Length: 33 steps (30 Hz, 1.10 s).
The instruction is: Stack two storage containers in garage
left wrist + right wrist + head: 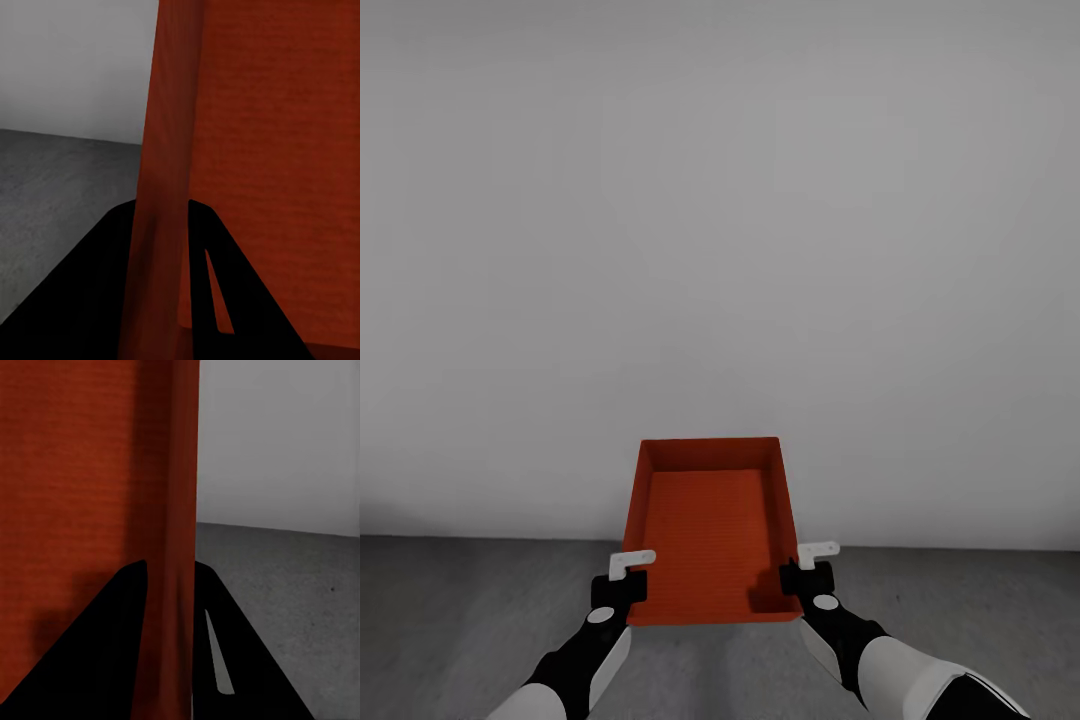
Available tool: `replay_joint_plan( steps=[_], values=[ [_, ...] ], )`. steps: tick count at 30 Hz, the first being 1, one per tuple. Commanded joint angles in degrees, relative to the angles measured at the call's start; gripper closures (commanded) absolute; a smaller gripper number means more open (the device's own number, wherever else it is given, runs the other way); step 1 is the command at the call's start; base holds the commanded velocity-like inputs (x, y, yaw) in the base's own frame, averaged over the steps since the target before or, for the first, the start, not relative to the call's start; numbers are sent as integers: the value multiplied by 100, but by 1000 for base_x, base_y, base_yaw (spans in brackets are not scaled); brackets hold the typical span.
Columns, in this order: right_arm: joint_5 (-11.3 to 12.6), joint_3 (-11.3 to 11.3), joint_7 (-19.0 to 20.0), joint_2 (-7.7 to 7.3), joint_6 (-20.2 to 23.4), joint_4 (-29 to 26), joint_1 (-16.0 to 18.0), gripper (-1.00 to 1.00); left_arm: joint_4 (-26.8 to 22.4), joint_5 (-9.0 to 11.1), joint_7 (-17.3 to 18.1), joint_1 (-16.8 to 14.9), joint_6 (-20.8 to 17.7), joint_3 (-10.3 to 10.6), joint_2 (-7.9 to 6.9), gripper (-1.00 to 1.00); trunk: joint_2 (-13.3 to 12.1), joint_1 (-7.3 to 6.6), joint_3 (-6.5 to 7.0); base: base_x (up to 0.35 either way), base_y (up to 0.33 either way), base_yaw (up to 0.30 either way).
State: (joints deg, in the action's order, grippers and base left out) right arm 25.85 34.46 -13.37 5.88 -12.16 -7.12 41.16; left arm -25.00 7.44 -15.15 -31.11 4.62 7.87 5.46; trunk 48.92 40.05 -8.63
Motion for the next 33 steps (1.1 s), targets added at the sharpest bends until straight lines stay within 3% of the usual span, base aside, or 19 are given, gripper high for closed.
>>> replay_joint_plan(
  steps=[1,33],
  values=[
    [353,-326,-25,-1,-15,9,6,100,-20,38,-60,-8,103,-22,-10,100,7,1,-17,0,0,0],
    [351,-441,-25,-8,-15,9,6,100,25,45,-58,-7,107,-22,-10,100,7,1,-314,0,0,0]
  ],
)
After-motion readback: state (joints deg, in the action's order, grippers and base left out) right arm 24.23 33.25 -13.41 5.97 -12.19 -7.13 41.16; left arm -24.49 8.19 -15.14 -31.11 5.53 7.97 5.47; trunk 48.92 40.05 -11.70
